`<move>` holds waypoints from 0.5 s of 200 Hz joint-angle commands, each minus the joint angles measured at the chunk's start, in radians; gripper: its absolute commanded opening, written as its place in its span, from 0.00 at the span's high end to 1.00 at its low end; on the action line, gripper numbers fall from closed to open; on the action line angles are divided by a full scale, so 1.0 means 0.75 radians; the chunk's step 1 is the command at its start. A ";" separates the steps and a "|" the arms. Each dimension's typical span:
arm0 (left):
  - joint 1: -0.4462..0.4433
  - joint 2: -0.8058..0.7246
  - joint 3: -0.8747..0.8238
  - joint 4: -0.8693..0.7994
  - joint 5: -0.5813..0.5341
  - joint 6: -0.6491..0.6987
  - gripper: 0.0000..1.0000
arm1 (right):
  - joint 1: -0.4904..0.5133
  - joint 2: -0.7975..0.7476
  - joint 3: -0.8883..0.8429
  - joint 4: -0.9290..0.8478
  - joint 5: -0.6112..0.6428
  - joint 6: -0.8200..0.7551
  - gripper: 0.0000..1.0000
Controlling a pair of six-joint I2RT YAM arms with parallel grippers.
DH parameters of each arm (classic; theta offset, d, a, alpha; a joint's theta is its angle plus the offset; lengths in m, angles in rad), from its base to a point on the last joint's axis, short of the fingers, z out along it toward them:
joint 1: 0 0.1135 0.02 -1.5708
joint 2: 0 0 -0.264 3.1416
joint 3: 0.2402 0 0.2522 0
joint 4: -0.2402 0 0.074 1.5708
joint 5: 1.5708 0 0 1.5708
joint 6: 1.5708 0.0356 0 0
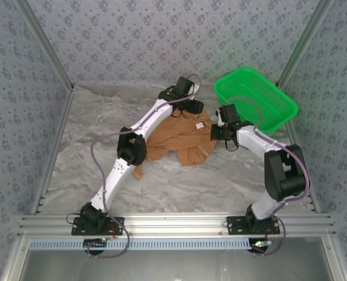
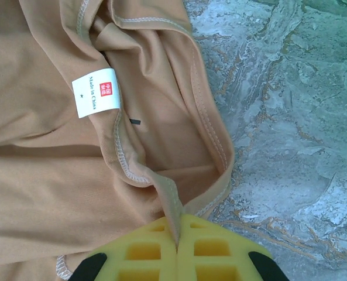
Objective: Fold the inside-out t-shirt
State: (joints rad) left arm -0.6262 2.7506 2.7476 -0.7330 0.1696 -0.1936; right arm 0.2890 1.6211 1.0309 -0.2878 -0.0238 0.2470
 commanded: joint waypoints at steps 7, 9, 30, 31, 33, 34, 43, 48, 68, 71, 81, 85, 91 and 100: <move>-0.015 0.060 0.061 -0.081 0.043 0.005 0.37 | 0.013 -0.016 -0.019 0.009 -0.024 0.018 0.99; -0.016 0.061 0.061 -0.077 0.045 0.004 0.37 | 0.012 -0.016 -0.021 0.009 -0.026 0.018 0.99; -0.022 0.088 0.061 -0.016 0.048 -0.015 0.39 | 0.015 -0.021 -0.031 0.010 -0.030 0.018 0.99; -0.022 0.090 0.061 -0.013 0.048 -0.017 0.39 | 0.015 -0.022 -0.032 0.011 -0.031 0.018 0.99; -0.022 0.092 0.061 -0.008 0.049 -0.019 0.40 | 0.015 -0.023 -0.034 0.012 -0.031 0.018 0.99; -0.023 0.093 0.061 -0.006 0.050 -0.021 0.40 | 0.015 -0.023 -0.034 0.013 -0.031 0.018 0.99; -0.023 0.104 0.061 0.015 0.051 -0.028 0.43 | 0.019 -0.024 -0.039 0.014 -0.034 0.021 0.99; -0.024 0.108 0.061 0.024 0.049 -0.033 0.45 | 0.018 -0.025 -0.040 0.014 -0.035 0.020 0.99; -0.022 0.127 0.061 0.059 0.035 -0.039 0.53 | 0.026 -0.030 -0.046 0.015 -0.035 0.020 0.99; -0.024 0.128 0.061 0.063 0.033 -0.038 0.53 | 0.026 -0.029 -0.047 0.014 -0.035 0.020 0.99; -0.023 0.136 0.061 0.065 0.017 -0.039 0.55 | 0.028 -0.037 -0.047 0.011 -0.034 0.020 0.99; -0.023 0.137 0.061 0.065 0.011 -0.040 0.55 | 0.028 -0.040 -0.047 0.009 -0.035 0.020 0.99; -0.022 0.141 0.062 0.065 0.009 -0.045 0.56 | 0.028 -0.045 -0.048 0.007 -0.032 0.018 0.99; -0.021 0.148 0.063 0.107 0.006 -0.051 0.57 | 0.029 -0.050 -0.051 0.009 -0.030 0.018 0.99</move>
State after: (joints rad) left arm -0.6373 2.8429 2.7598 -0.7055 0.1875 -0.2211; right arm 0.3038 1.6180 1.0031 -0.2794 -0.0418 0.2466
